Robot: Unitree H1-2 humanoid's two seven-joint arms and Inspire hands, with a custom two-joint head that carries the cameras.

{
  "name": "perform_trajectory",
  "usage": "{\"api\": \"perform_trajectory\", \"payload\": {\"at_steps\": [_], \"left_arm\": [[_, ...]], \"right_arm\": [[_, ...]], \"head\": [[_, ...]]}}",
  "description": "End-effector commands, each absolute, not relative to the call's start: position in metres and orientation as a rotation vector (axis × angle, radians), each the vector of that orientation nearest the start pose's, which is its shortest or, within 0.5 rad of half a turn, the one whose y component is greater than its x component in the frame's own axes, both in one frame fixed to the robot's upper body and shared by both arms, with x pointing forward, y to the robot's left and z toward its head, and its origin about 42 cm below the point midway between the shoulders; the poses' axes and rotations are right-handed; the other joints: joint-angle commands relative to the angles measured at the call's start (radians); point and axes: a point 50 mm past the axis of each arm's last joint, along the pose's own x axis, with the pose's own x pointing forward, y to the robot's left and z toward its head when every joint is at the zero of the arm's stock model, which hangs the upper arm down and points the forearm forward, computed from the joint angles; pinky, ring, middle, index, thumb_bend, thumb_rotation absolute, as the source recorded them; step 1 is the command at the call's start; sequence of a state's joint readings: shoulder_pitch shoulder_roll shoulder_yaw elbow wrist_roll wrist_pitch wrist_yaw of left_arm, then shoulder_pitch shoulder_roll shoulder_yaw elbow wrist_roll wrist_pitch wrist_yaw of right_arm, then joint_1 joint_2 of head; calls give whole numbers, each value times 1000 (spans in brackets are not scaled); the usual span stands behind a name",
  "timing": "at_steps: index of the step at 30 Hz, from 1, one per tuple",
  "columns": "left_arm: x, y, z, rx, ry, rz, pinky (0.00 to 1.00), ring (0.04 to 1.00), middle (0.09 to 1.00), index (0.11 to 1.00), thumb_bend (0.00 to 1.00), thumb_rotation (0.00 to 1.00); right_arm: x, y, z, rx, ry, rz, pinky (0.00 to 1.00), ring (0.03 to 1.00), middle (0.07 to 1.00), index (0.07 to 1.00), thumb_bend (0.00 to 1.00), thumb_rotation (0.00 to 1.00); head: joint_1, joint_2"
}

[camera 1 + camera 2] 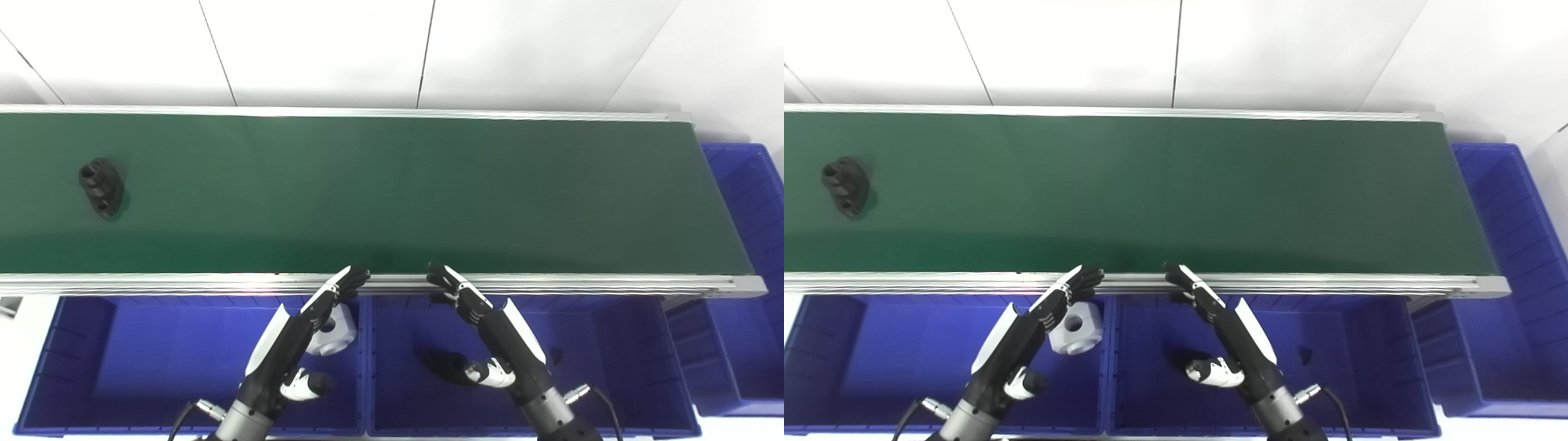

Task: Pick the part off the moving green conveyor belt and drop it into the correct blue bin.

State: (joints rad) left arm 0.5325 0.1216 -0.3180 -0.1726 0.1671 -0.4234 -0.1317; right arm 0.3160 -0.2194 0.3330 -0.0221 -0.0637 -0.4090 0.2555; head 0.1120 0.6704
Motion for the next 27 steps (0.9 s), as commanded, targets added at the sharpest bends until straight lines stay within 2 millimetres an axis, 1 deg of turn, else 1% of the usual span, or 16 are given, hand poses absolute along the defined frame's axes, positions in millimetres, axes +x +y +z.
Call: {"api": "perform_trajectory", "payload": {"at_steps": [1, 6, 8, 10, 11, 12, 13, 14, 16, 18, 20, 27], "left_arm": [[88, 171, 75, 137, -119, -398, 881, 899, 894, 897, 956, 979], [89, 171, 74, 130, -110, -400, 881, 896, 888, 891, 995, 975], [89, 170, 73, 127, -111, -399, 879, 894, 887, 890, 990, 968], [91, 170, 67, 135, -101, -399, 871, 890, 887, 889, 984, 969], [92, 170, 61, 133, -86, -400, 867, 887, 887, 887, 981, 965], [93, 170, 56, 132, -74, -401, 867, 887, 887, 886, 980, 964], [95, 170, 50, 129, -58, -399, 866, 886, 887, 885, 979, 962], [97, 170, 45, 130, -48, -398, 868, 880, 880, 874, 990, 964], [102, 169, 41, 135, -44, -399, 866, 870, 871, 861, 1000, 970], [106, 169, 41, 147, -53, -398, 833, 855, 860, 850, 999, 977], [109, 169, 41, 157, -61, -395, 801, 837, 849, 842, 993, 986], [113, 166, 39, 141, -59, -393, 811, 834, 845, 834, 994, 966]], "right_arm": [[147, -191, 56, -166, -137, 588, 808, 916, 954, 911, 1000, 900], [147, -192, 55, -165, -131, 595, 819, 924, 957, 904, 1000, 883], [147, -192, 54, -168, -131, 591, 812, 919, 954, 901, 1000, 887], [149, -191, 49, -167, -116, 589, 804, 913, 951, 903, 1000, 892], [150, -191, 43, -166, -96, 588, 799, 909, 950, 906, 1000, 893], [151, -191, 38, -166, -80, 587, 798, 909, 950, 907, 1000, 893], [153, -192, 32, -164, -58, 586, 797, 908, 950, 908, 1000, 893], [155, -192, 27, -167, -43, 587, 788, 902, 945, 905, 1000, 885], [160, -193, 23, -175, -33, 591, 775, 897, 940, 899, 1000, 882], [164, -193, 23, -182, -38, 592, 767, 898, 938, 880, 1000, 862], [167, -193, 23, -187, -43, 587, 753, 888, 930, 872, 1000, 866], [171, -195, 22, -190, -38, 587, 739, 888, 931, 871, 1000, 873]], "head": [[2, -3], [1, -4], [2, -11], [18, -50], [32, -110], [35, -118], [46, -143], [50, -150], [60, -161], [64, -160], [66, -159], [83, -158]]}}
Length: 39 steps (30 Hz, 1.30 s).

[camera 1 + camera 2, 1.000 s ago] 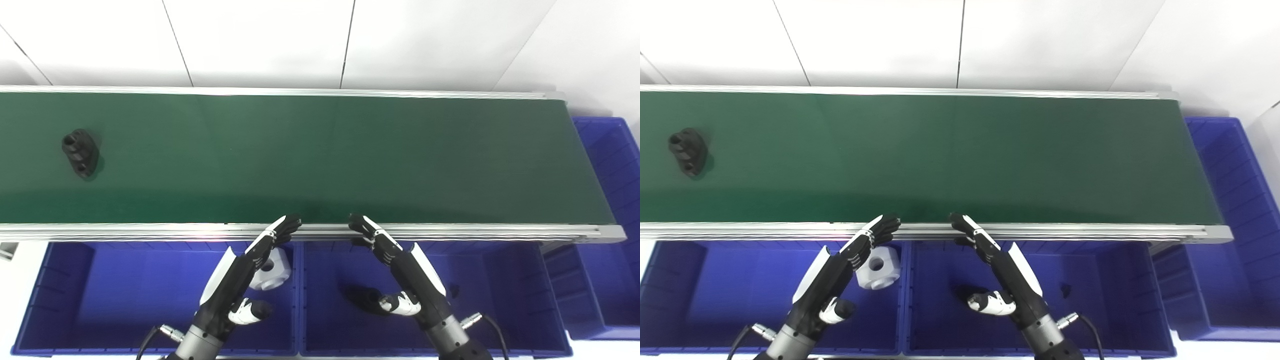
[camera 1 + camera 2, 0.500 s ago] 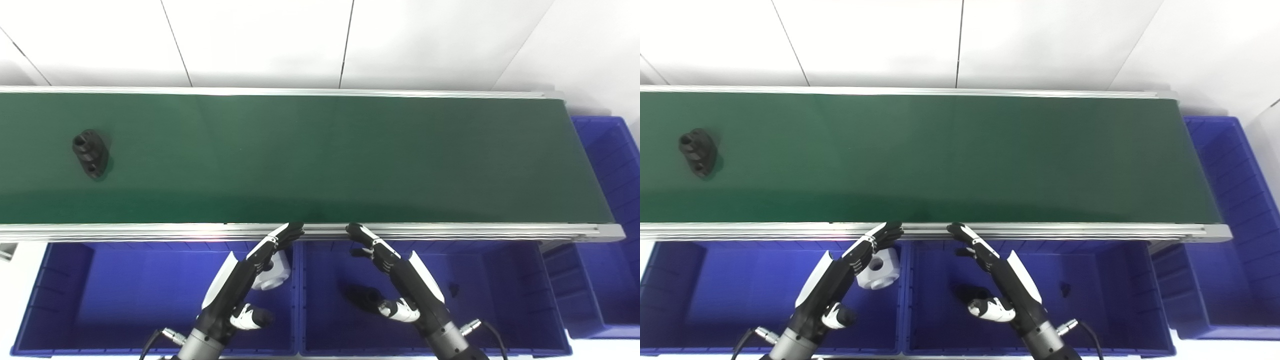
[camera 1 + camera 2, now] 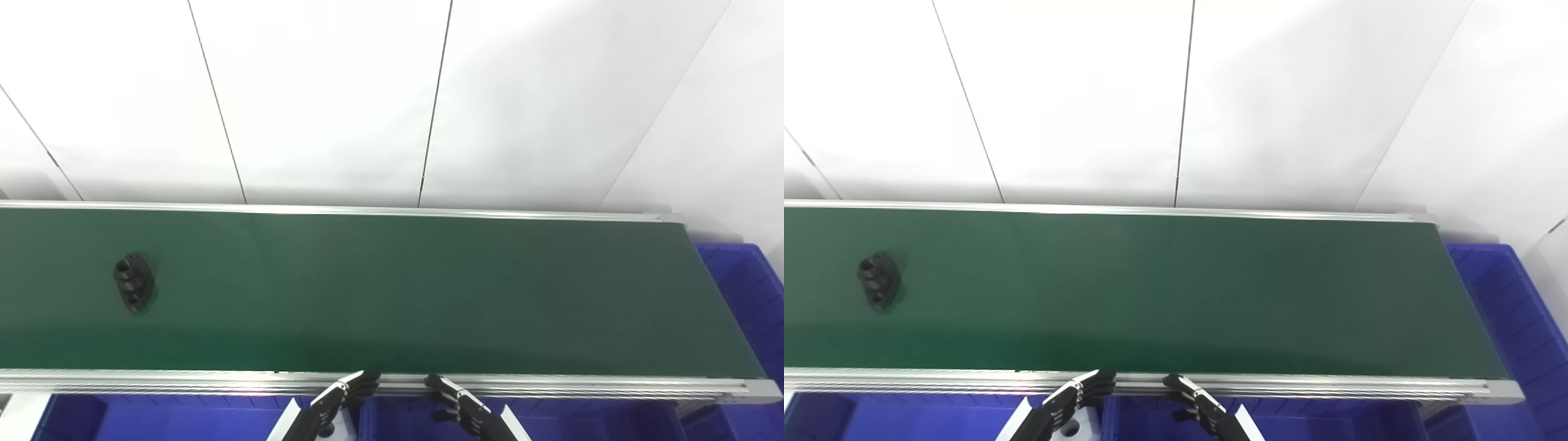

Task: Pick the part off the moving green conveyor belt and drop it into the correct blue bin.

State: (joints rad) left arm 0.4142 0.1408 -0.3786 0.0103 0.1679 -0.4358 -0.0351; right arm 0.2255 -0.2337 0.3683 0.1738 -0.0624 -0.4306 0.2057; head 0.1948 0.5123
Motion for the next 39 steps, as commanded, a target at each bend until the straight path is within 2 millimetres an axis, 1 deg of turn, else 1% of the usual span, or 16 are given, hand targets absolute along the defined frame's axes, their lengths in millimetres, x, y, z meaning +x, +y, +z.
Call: {"api": "perform_trajectory", "payload": {"at_steps": [1, 5, 6, 7, 8, 9, 10, 11, 12, 14, 15, 19, 21, 26, 36, 39], "left_arm": [[113, 166, 39, 137, -59, -394, 813, 835, 846, 834, 994, 964], [114, 164, 39, 135, -63, -397, 811, 840, 849, 836, 983, 957], [114, 163, 40, 134, -66, -398, 809, 839, 849, 836, 983, 957], [114, 163, 40, 133, -67, -398, 810, 840, 849, 838, 986, 958], [114, 161, 41, 130, -70, -399, 810, 840, 850, 838, 988, 958], [114, 159, 41, 128, -71, -399, 812, 840, 850, 839, 987, 955], [114, 157, 41, 121, -72, -400, 813, 841, 850, 839, 986, 954], [115, 155, 41, 116, -72, -400, 824, 841, 850, 836, 988, 945], [115, 153, 41, 116, -73, -400, 828, 841, 850, 836, 989, 942], [115, 151, 41, 121, -74, -401, 828, 843, 849, 832, 998, 940], [114, 151, 41, 123, -75, -401, 830, 844, 851, 831, 1000, 942], [113, 148, 43, 121, -80, -399, 835, 851, 854, 830, 1000, 942], [113, 148, 44, 120, -82, -397, 835, 851, 854, 830, 1000, 939], [115, 146, 43, 117, -86, -396, 837, 847, 851, 831, 1000, 911], [117, 143, 44, 109, -87, -390, 835, 850, 850, 831, 1000, 881], [116, 143, 44, 108, -87, -389, 837, 851, 850, 831, 1000, 874]], "right_arm": [[172, -195, 22, -193, -41, 584, 737, 888, 931, 873, 1000, 876], [173, -196, 25, -204, -54, 576, 713, 877, 932, 880, 1000, 901], [173, -197, 25, -201, -53, 575, 712, 877, 933, 878, 1000, 902], [173, -198, 25, -199, -53, 574, 718, 880, 934, 874, 1000, 900], [173, -200, 25, -203, -51, 572, 720, 880, 934, 873, 1000, 899], [173, -202, 26, -206, -51, 571, 724, 884, 940, 879, 1000, 914], [172, -205, 26, -213, -50, 569, 724, 884, 941, 879, 1000, 916], [172, -206, 26, -217, -49, 567, 724, 888, 947, 884, 1000, 922], [172, -208, 26, -219, -50, 566, 725, 889, 949, 886, 1000, 925], [172, -210, 27, -218, -50, 566, 737, 894, 954, 899, 1000, 928], [172, -211, 28, -217, -50, 565, 764, 907, 960, 916, 1000, 928], [170, -214, 29, -212, -52, 566, 810, 925, 972, 943, 1000, 918], [170, -214, 30, -217, -55, 564, 811, 925, 972, 941, 1000, 918], [172, -216, 31, -226, -59, 567, 775, 908, 962, 934, 1000, 934], [173, -220, 30, -234, -54, 569, 767, 904, 959, 931, 1000, 923], [171, -221, 34, -241, -65, 564, 768, 906, 960, 935, 1000, 923]], "head": [[4, 2], [23, 15], [48, 22], [48, 22], [89, 30], [96, 30], [137, 31], [137, 31], [167, 31], [175, 34], [174, 37], [165, 50], [161, 52], [149, 53], [146, 55], [137, 61]]}}
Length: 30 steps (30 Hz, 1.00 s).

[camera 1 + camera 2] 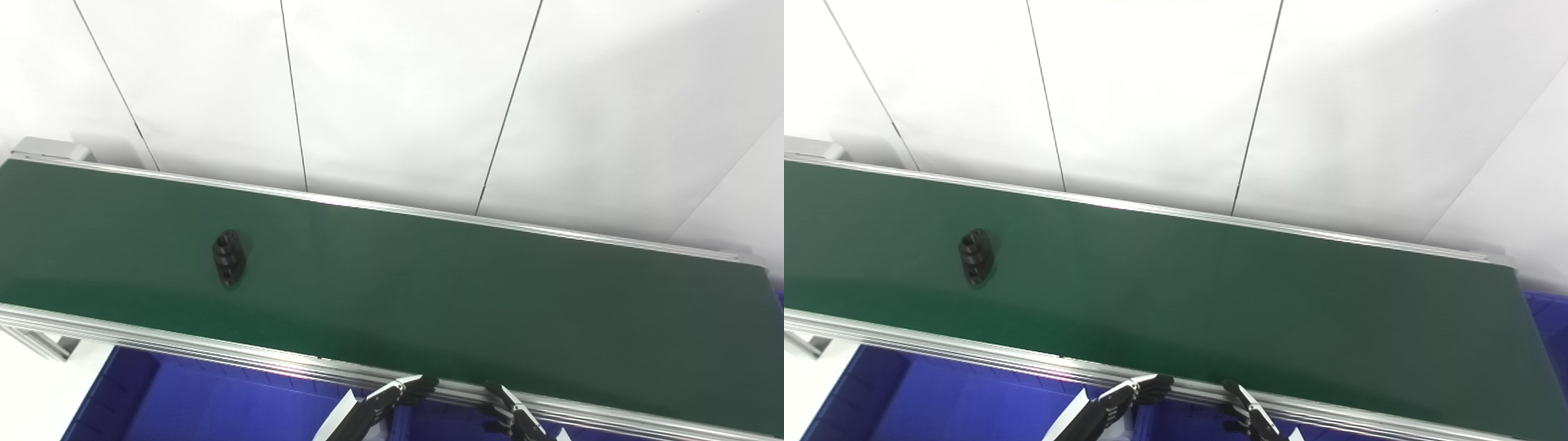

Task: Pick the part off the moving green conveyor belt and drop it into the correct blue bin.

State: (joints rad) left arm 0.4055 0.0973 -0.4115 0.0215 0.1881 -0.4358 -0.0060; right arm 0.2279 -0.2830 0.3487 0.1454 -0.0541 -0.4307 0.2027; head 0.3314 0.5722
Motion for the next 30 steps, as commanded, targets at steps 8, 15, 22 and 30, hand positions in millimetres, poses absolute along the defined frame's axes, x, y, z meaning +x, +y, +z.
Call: {"api": "perform_trajectory", "payload": {"at_steps": [8, 15, 22, 30], "left_arm": [[117, 142, 46, 110, -95, -395, 838, 851, 853, 834, 996, 860], [119, 139, 46, 104, -100, -393, 830, 853, 855, 835, 997, 849], [120, 138, 46, 102, -100, -396, 836, 858, 860, 839, 1000, 855], [121, 138, 46, 108, -101, -394, 830, 858, 862, 842, 1000, 860]], "right_arm": [[167, -226, 57, -206, -134, 549, 795, 915, 958, 940, 1000, 899], [163, -228, 82, -159, -211, 574, 819, 926, 962, 929, 1000, 876], [162, -228, 98, -150, -269, 600, 826, 930, 966, 947, 1000, 842], [170, -226, 115, -174, -343, 577, 807, 922, 960, 951, 1000, 860]], "head": [[-27, 6], [-28, 9], [-35, 8], [-41, 7]]}}
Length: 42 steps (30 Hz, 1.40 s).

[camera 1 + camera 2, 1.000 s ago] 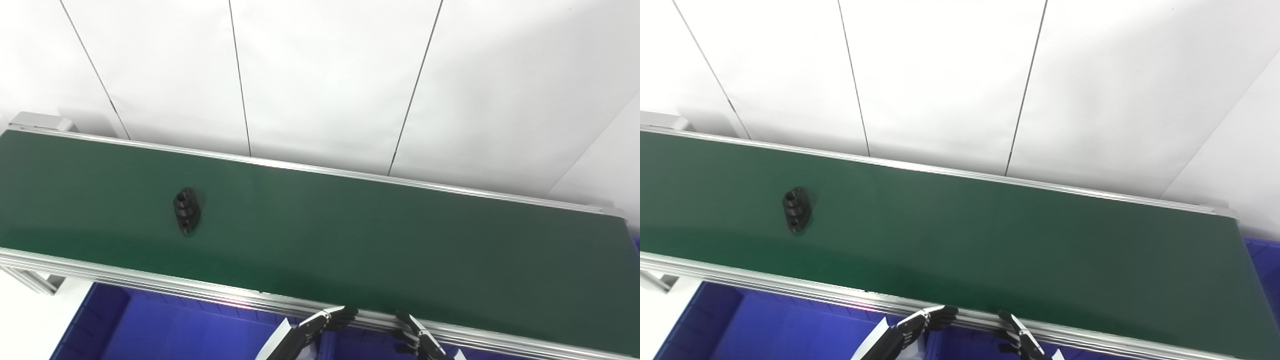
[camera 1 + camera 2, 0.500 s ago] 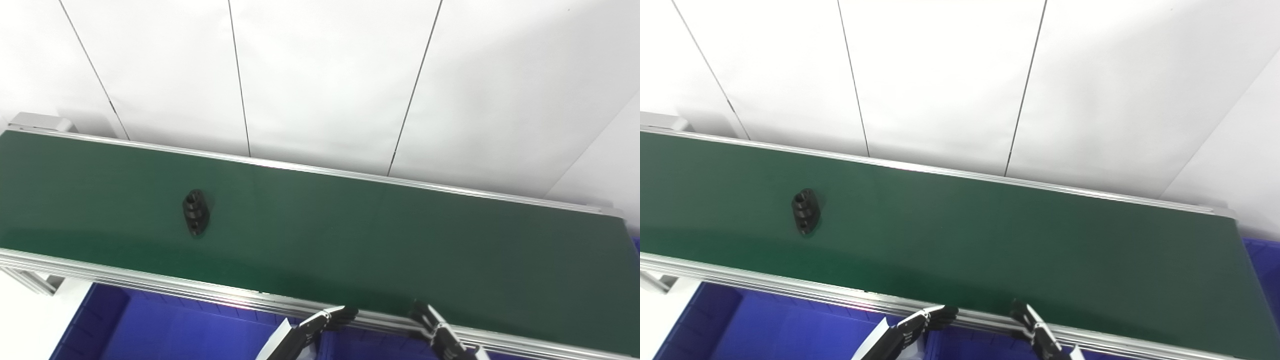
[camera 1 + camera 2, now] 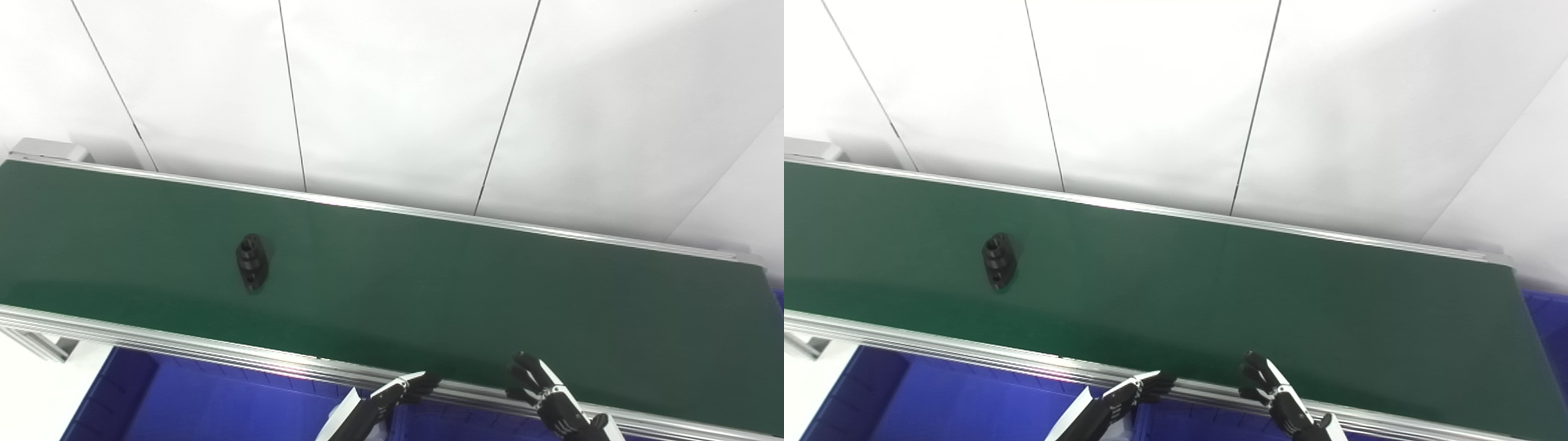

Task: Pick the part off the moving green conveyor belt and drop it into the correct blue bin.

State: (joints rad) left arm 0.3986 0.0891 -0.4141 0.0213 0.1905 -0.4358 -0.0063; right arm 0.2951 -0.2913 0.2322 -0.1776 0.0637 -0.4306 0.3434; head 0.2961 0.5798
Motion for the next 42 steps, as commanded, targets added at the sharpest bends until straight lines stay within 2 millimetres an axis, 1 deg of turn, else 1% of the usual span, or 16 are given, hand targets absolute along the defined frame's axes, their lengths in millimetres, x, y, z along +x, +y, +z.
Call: {"api": "perform_trajectory", "payload": {"at_steps": [1, 5, 11, 12, 14, 15, 18, 22, 28, 31, 33, 34, 36, 38, 42], "left_arm": [[121, 138, 46, 108, -101, -394, 829, 858, 862, 841, 1000, 860], [121, 138, 45, 108, -101, -393, 832, 857, 861, 840, 1000, 862], [122, 139, 45, 110, -101, -394, 827, 856, 861, 841, 1000, 859], [122, 139, 45, 112, -102, -395, 828, 856, 862, 842, 1000, 859], [123, 140, 45, 113, -103, -397, 826, 856, 863, 845, 1000, 862], [123, 140, 45, 111, -103, -398, 825, 856, 864, 844, 999, 860], [123, 139, 45, 109, -103, -396, 829, 856, 862, 844, 1000, 858], [122, 138, 45, 110, -104, -396, 832, 856, 862, 844, 999, 857], [122, 137, 44, 109, -101, -395, 826, 856, 862, 844, 1000, 859], [123, 138, 42, 108, -93, -395, 832, 857, 863, 844, 1000, 859], [124, 138, 41, 107, -91, -396, 835, 857, 862, 844, 1000, 857], [125, 138, 41, 106, -91, -396, 830, 854, 860, 841, 1000, 854], [126, 138, 40, 107, -92, -396, 825, 850, 857, 838, 998, 854], [127, 138, 40, 104, -91, -395, 821, 848, 855, 836, 999, 852], [128, 136, 39, 100, -88, -393, 817, 842, 849, 832, 999, 853]], "right_arm": [[171, -226, 116, -181, -350, 569, 798, 917, 959, 948, 1000, 862], [177, -225, 122, -194, -381, 546, 803, 921, 960, 948, 1000, 869], [196, -220, 137, -211, -454, 535, 830, 942, 977, 946, 1000, 866], [200, -218, 141, -244, -475, 526, 822, 942, 980, 946, 1000, 868], [206, -215, 147, -304, -508, 502, 739, 911, 972, 954, 1000, 872], [209, -209, 152, -347, -508, 445, 692, 878, 948, 945, 1000, 844], [219, -194, 158, -406, -486, 297, 665, 856, 923, 942, 1000, 826], [229, -185, 162, -427, -484, 237, 676, 862, 931, 953, 1000, 817], [242, -182, 167, -400, -481, 219, 693, 859, 927, 943, 998, 794], [250, -181, 169, -401, -480, 217, 687, 847, 920, 934, 1000, 785], [256, -179, 171, -407, -480, 211, 687, 844, 916, 929, 1000, 776], [258, -177, 172, -410, -482, 207, 678, 834, 911, 922, 996, 740], [263, -174, 175, -414, -483, 201, 670, 825, 905, 914, 993, 699], [269, -171, 177, -431, -489, 194, 648, 814, 897, 909, 994, 684], [281, -162, 182, -477, -482, 183, 656, 809, 900, 914, 992, 670]], "head": [[-6, -1], [-6, -1], [-18, -2], [-18, -2], [-18, -2], [-18, -2], [-18, -4], [-18, -4], [-21, -7], [-31, -25], [-31, -30], [-31, -31], [-31, -35], [-31, -37], [-30, -40]]}}
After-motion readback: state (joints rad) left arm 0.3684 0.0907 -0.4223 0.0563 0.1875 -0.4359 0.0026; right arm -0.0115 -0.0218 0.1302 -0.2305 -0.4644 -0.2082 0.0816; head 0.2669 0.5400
